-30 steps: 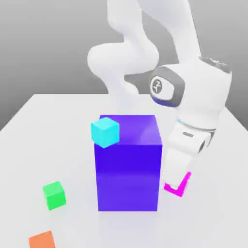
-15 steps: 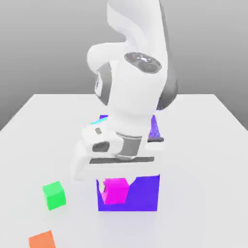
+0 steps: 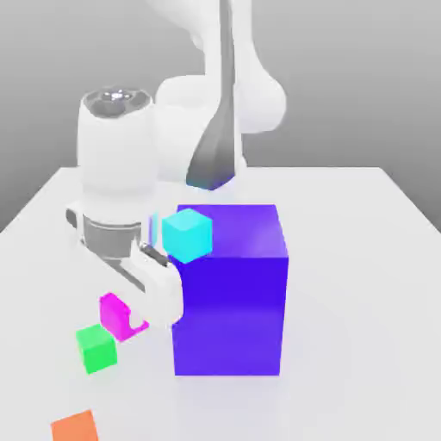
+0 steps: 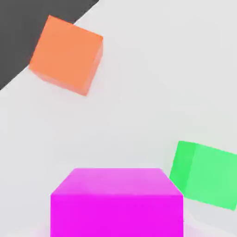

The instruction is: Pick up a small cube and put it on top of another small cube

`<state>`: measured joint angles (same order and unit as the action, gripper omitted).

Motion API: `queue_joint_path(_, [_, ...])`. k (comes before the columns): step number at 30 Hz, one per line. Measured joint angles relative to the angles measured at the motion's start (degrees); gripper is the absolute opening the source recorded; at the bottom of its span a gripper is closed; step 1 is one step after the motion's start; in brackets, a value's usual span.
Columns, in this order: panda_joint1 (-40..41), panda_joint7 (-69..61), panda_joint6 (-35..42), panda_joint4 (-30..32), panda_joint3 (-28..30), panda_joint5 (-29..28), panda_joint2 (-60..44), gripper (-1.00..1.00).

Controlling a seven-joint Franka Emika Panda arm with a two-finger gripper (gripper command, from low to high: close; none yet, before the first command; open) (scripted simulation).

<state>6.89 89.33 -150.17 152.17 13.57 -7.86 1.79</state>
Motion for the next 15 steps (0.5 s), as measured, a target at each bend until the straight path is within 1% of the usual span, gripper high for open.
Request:
queue_joint_path(9, [6.8, 26.5, -2.5, 4.5, 2.3, 4.9, 2.4, -1.0])
queue_joint_path(11, [7.6, 29.1, -3.4, 4.5, 2.6, 5.5, 1.5, -1.0])
queue_joint_path(15, [7.7, 27.8, -8.3, 4.1, 2.2, 8.7, -3.7, -1.0])
